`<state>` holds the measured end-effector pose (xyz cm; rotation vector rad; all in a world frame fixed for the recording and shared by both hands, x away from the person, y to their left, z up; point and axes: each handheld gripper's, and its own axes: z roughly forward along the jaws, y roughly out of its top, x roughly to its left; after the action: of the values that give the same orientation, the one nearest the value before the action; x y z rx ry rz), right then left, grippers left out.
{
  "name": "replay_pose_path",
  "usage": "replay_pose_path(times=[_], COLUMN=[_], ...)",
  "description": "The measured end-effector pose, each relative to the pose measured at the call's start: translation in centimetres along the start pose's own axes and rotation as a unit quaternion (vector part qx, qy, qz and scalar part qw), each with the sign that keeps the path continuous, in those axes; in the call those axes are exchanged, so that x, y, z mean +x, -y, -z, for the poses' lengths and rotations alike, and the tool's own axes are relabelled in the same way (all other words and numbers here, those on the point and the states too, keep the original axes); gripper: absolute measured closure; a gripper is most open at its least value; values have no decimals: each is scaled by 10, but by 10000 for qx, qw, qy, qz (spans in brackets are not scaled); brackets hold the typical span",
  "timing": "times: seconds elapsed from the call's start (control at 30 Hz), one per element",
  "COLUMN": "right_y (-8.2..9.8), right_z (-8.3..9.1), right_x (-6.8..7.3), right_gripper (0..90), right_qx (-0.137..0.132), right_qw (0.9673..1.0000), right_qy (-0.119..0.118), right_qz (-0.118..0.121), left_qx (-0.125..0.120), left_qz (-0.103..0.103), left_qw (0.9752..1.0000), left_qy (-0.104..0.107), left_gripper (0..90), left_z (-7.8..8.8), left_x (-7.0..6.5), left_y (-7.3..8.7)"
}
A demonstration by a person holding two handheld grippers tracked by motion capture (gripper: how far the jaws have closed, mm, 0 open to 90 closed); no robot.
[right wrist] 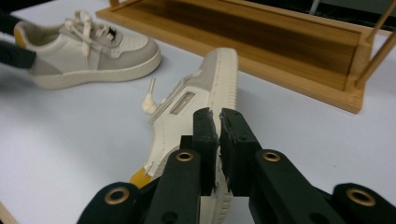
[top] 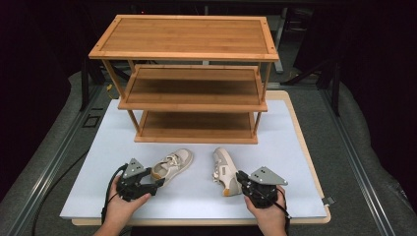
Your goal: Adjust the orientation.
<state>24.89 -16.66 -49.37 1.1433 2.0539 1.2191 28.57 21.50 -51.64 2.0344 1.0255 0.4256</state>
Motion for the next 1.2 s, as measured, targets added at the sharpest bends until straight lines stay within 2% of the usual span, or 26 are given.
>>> replay_pose_path(times=[0.03, 0.17, 0.3, 0.4, 0.47, 0.5, 0.53, 0.6, 0.63, 0.67, 0.73, 0.8, 0.87, 0.9, 0.93, 0.97, 1.03, 1.1, 1.2], right_y=[1, 3, 5, 5, 6, 6, 6, 7, 10, 10, 15, 19, 25, 25, 26, 27, 24, 21, 17], right_z=[-3, -7, -10, -9, -8, -8, -7, -7, -7, -7, -10, -13, -18, -18, -19, -18, -13, -7, 0], right_x=[3, 3, 1, 0, -3, -6, -9, -12, -20, -20, -34, -43, -50, -50, -53, -56, -58, -58, -55], right_gripper=[863, 881, 900, 900, 900, 900, 900, 900, 900, 900, 900, 891, 842, 842, 795, 745, 655, 618, 613], right_qx=[73, 163, 179, 188, 208, 175, 195, 180, 200, 200, 284, 451, 745, 745, 832, 793, 633, 426, 121], right_qw=[9999, 9997, 9998, 9997, 9993, 9995, 9990, 9990, 9984, 9984, 9969, 9950, 9927, 9927, 9916, 9922, 9902, 9898, 9910], right_qy=[-23, -56, -63, 41, 268, 257, 384, 408, 533, 533, 644, 746, 785, 785, 774, 639, 929, 995, 882], right_qz=[119, 145, 88, 151, 160, 106, 77, 48, -51, -51, -347, -481, -537, -537, -611, -724, -829, -929, -999], left_qx=[-50, -264, -456, -499, -494, -498, -513, -522, -548, -548, -547, -546, -536, -539, -552, -554, -561, -569, -589], left_qz=[21, 208, 308, 303, 290, 283, 280, 266, 285, 285, 284, 290, 284, 297, 305, 302, 301, 312, 346], left_qw=[10000, 9993, 9984, 9982, 9983, 9983, 9982, 9982, 9980, 9980, 9980, 9980, 9980, 9980, 9979, 9979, 9978, 9977, 9975], left_qy=[28, 158, 153, 132, 149, 139, 143, 123, 139, 139, 144, 149, 152, 161, 156, 157, 162, 174, 191], left_gripper=[359, 376, 397, 407, 411, 413, 416, 417, 419, 423, 423, 424, 423, 423, 423, 423, 423, 425, 427], left_z=[1, 7, 13, 15, 16, 16, 16, 17, 18, 18, 18, 18, 17, 17, 17, 17, 17, 17, 18], left_x=[1, 5, 10, 10, 11, 12, 12, 12, 11, 11, 12, 12, 13, 13, 13, 13, 13, 14, 15], left_y=[0, 0, -1, -1, -2, -2, -2, -2, -3, -3, -3, -3, -3, -3, -2, -2, -3, -3, -3])
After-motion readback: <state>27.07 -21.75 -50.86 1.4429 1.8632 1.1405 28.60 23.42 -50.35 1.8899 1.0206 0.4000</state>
